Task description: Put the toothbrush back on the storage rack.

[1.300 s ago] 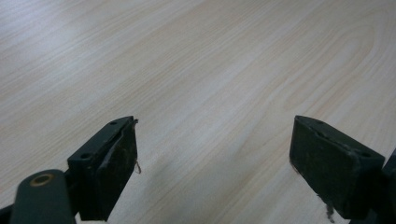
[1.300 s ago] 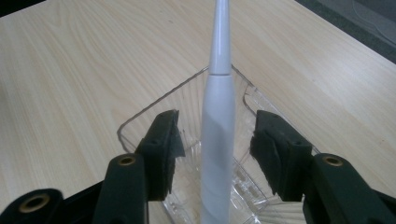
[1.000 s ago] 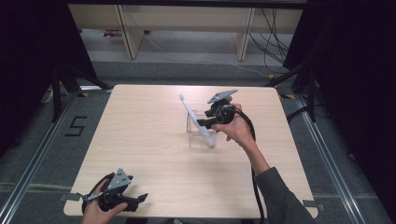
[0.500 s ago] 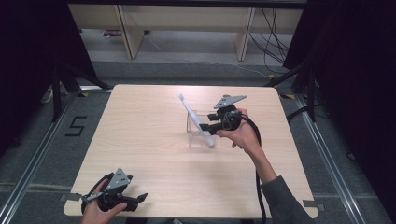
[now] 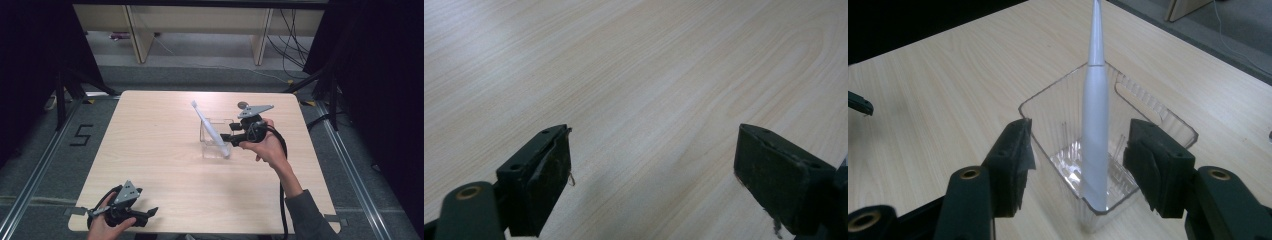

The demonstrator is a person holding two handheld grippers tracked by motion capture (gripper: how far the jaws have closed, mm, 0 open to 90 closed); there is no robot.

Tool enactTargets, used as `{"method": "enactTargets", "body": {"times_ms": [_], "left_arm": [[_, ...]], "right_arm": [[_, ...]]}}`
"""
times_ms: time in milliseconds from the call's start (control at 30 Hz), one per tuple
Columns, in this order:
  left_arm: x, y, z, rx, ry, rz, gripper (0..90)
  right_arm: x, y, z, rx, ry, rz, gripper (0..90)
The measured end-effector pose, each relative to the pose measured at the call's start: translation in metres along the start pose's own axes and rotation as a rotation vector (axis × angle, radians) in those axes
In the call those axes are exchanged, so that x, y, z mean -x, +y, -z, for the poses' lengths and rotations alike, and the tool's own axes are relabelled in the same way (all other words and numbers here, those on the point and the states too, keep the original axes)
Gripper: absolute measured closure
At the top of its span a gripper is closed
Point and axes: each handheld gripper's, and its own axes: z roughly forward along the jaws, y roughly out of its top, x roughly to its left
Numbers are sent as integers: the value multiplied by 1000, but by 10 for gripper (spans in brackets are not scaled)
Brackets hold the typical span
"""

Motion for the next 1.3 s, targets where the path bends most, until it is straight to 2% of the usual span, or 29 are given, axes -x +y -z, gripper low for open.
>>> {"method": "enactTargets", "body": {"times_ms": [33, 133, 200, 233, 300, 333, 400, 433, 500, 533, 600, 633, 733, 833, 867, 900, 933, 967, 1000, 1033, 1100, 1200, 1233, 1300], "left_arm": [[0, 0, -1, 7, -2, 0, 148], [0, 0, 0, 8, -11, 1, 149], [-1, 0, 1, 6, -10, 2, 148], [-1, -1, 0, 11, -3, 15, 148], [-1, -1, 2, 0, 1, 12, 148], [-1, -1, 2, 4, 1, 12, 149], [-1, -2, 2, 6, 4, 14, 148], [-1, -3, 4, -6, 10, 15, 148], [-1, -4, 4, -5, 12, 20, 148], [-1, -4, 5, -6, 14, 15, 148], [0, -4, 4, 11, 19, 26, 148], [1, -3, 4, 14, 12, 29, 148], [-1, -2, 4, 0, 11, 11, 148], [-1, -2, 3, 3, 10, 9, 148], [0, -2, 3, -4, 7, 5, 148], [0, -2, 3, -4, 4, -1, 148], [2, -3, 2, 13, 4, 16, 149], [1, -3, 4, 10, 9, 3, 149], [1, -3, 5, 10, 8, 5, 149], [0, -3, 6, 15, 5, 11, 149], [0, -3, 6, 10, 6, 3, 148], [0, -3, 6, 9, 3, 0, 148], [0, -3, 6, 9, 3, 0, 148], [1, -3, 5, 9, 2, -1, 149]], "right_arm": [[-1, -1, 1, -5, 7, -25, 432], [1, -4, 3, 10, 5, -14, 415], [-1, -5, 5, 8, 8, -28, 403], [-1, -7, 6, 21, 2, -26, 382], [-1, -8, 6, 38, 1, -18, 377], [-1, -9, 7, 34, 2, -2, 350], [-3, -9, 8, 26, 21, -18, 341], [-3, -9, 7, 36, 20, 3, 322], [-5, -8, 6, 38, 28, -15, 317], [-7, -8, 5, 23, 11, -20, 297], [-7, -9, 2, 23, 15, -7, 296], [-8, -9, 2, 14, 22, -16, 295], [-9, -10, 1, 10, 16, -16, 293], [-7, -12, -1, 16, 17, -26, 284], [-7, -12, -1, 3, 31, -29, 284], [-6, -13, -1, -2, 20, -25, 283], [-6, -14, -1, -3, 8, -18, 283], [-8, -15, -1, -5, 0, -41, 283], [-8, -16, 0, -14, 2, -30, 283], [-9, -16, 1, -11, 2, -35, 283], [-8, -17, 3, 2, -5, -11, 282], [-9, -19, 6, 1, -8, -19, 280], [-11, -20, 7, -4, -13, -44, 279], [-10, -21, 8, 3, -16, -33, 279]]}}
